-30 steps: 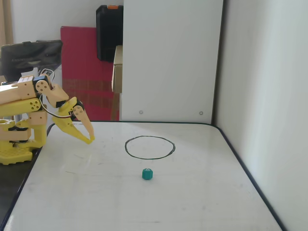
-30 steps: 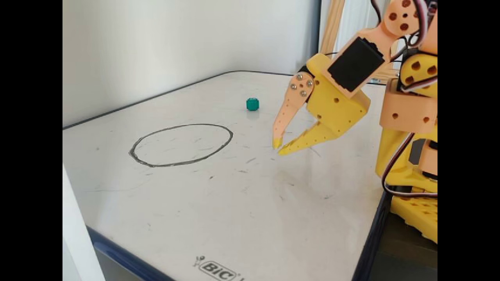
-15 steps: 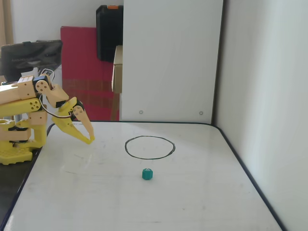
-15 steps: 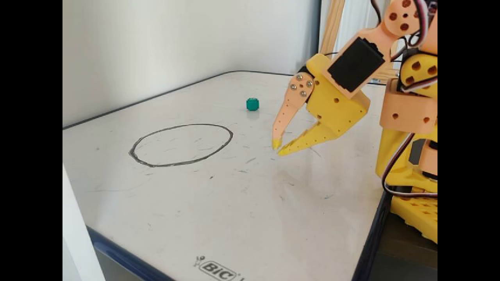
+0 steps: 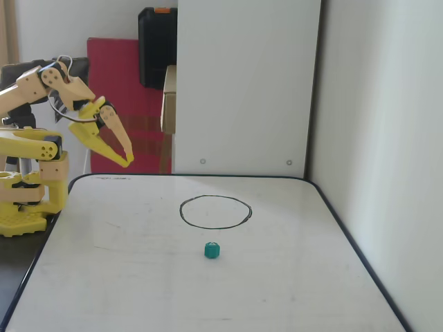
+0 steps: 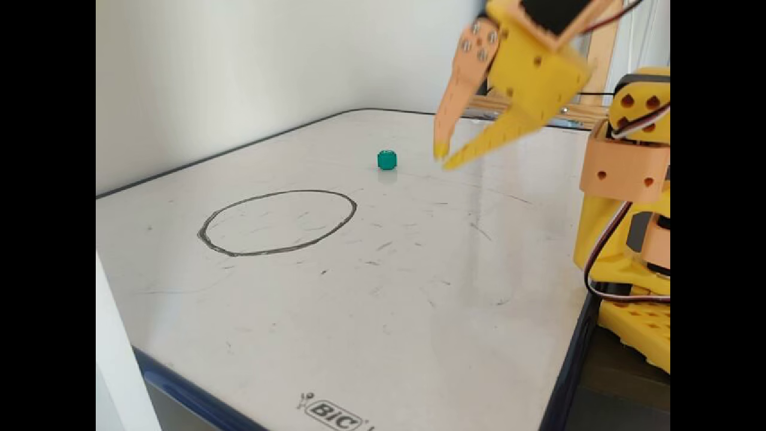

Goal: Grasp a green cube and put it in the black circle

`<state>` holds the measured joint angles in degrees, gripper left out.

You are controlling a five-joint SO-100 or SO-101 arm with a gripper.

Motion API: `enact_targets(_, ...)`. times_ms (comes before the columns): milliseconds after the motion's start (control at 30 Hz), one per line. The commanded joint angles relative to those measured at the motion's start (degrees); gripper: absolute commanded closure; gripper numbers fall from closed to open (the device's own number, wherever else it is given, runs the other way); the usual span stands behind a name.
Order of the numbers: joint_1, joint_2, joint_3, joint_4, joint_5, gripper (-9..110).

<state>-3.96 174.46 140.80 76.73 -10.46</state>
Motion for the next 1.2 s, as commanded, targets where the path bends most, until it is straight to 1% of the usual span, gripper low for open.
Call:
enact_targets(0, 0.3, -5.7, -10.5, 2.0, -3.1, 101)
enact_targets(33, 0.3, -8.3, -13.6, 2.6, -5.0, 101)
enact_targets(100, 0.4, -14.2, -19.6, 2.9, -12.6, 101)
enact_targets(167, 1.0, -20.2, -24.8, 2.5, -16.3, 97)
enact_targets(367, 2.8, -38.1, -36.2, -2.2, -20.0, 87)
enact_targets(500, 4.8, -49.5, -41.7, -4.8, -22.8, 86)
enact_targets(600, 7.7, -57.3, -44.5, -7.2, -23.4, 87)
enact_targets(700, 11.5, -64.4, -47.3, -10.1, -21.7, 87)
enact_targets(867, 17.2, -74.0, -52.7, -10.0, -18.2, 88)
enact_targets(1000, 20.4, -82.7, -58.7, -8.4, -19.9, 88)
enact_targets(1167, 21.6, -92.6, -65.7, -6.1, -23.7, 87)
